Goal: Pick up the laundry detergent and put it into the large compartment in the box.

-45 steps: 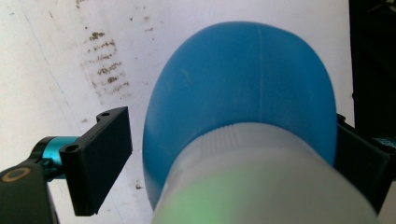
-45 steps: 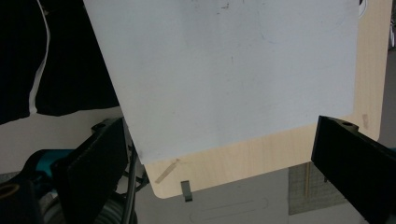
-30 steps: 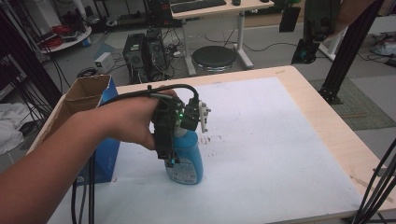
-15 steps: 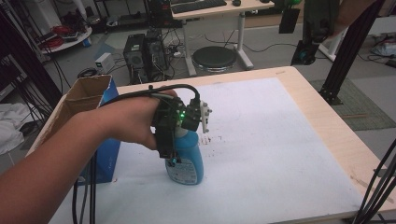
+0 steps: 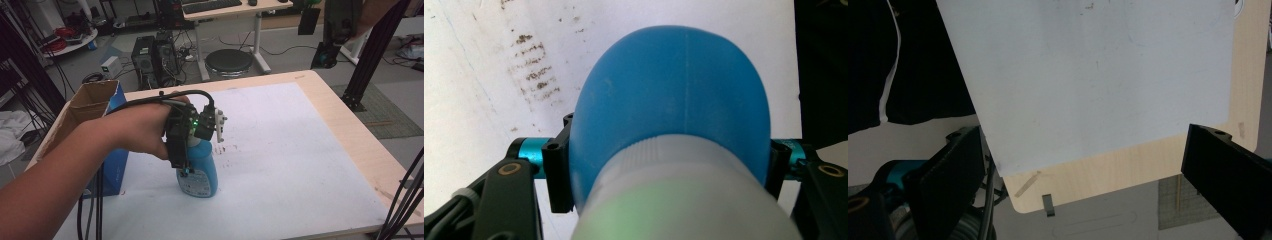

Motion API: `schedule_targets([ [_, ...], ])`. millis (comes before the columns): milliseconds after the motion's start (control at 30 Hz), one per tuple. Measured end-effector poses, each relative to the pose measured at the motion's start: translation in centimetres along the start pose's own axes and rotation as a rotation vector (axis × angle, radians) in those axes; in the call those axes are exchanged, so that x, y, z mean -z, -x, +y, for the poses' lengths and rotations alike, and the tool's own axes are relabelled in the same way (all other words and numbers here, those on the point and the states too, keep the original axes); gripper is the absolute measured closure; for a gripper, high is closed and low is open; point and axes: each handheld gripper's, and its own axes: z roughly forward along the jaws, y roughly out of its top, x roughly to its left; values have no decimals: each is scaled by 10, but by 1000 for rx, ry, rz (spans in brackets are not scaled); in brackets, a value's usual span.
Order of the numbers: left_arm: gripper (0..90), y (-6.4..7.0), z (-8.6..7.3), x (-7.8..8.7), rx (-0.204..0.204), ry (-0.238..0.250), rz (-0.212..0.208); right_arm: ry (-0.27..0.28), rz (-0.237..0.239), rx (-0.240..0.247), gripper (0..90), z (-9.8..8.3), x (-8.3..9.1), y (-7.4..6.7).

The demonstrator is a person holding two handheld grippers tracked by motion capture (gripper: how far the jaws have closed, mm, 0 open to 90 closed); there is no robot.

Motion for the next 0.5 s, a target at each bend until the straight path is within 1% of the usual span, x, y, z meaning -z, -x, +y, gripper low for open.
schedule_targets([
  [33,315,0,0,0,0,-1,0,2,1,-7,31,0,0,0],
  [200,339,-1,0,0,0,-5,-4,3,2,-8,31,-1,-1,0],
  [267,348,-1,1,0,1,-4,0,1,2,-2,31,-1,-1,1],
  [300,350,-1,1,0,1,-4,0,4,3,-9,31,-1,-1,0],
  [500,374,-1,2,0,-2,-12,6,11,6,-11,31,-2,-2,1],
])
